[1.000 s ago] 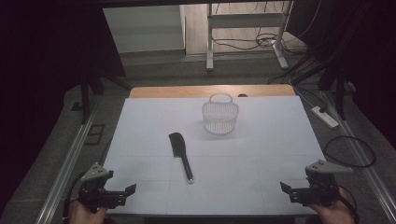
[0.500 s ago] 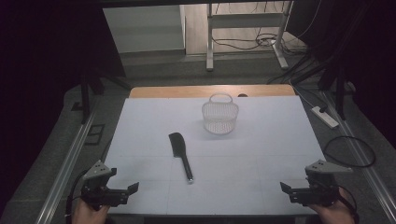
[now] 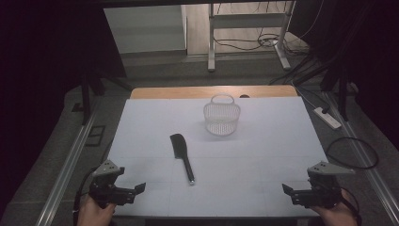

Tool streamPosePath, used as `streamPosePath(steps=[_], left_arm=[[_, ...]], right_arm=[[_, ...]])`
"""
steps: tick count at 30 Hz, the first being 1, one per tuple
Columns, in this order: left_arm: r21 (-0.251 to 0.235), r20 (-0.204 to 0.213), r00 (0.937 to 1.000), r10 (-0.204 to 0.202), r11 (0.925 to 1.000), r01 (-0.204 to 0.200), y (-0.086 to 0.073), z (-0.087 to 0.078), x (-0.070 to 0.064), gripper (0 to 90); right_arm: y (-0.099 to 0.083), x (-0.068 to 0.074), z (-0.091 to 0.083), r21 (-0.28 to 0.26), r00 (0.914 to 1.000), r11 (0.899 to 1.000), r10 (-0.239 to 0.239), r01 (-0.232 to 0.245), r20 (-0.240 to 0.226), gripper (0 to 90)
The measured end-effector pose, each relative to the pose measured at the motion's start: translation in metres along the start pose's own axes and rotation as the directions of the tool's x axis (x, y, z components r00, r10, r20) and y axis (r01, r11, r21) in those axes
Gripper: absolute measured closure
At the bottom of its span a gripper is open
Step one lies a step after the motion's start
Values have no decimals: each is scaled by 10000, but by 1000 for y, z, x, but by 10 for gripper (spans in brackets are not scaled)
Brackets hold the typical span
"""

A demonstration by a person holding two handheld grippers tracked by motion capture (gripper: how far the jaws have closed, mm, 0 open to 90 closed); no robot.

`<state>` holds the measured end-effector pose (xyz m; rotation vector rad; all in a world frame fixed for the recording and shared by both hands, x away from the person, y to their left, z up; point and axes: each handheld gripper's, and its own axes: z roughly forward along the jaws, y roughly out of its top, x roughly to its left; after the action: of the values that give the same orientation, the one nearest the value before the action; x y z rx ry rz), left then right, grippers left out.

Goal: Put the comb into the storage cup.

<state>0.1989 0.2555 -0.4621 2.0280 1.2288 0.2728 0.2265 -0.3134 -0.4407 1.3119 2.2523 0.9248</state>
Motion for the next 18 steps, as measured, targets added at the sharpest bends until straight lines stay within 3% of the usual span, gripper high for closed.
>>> streamPosePath(steps=[11,18], left_arm=[[128,251,9996,133,9998,-136,7,10,1,0],[-167,531,9985,136,9998,-127,14,16,1,0]], right_arm=[[0,0,1,60,10000,10000,-16,16,1,0],[0,0,1,118,10000,9999,0,0,32,0]])
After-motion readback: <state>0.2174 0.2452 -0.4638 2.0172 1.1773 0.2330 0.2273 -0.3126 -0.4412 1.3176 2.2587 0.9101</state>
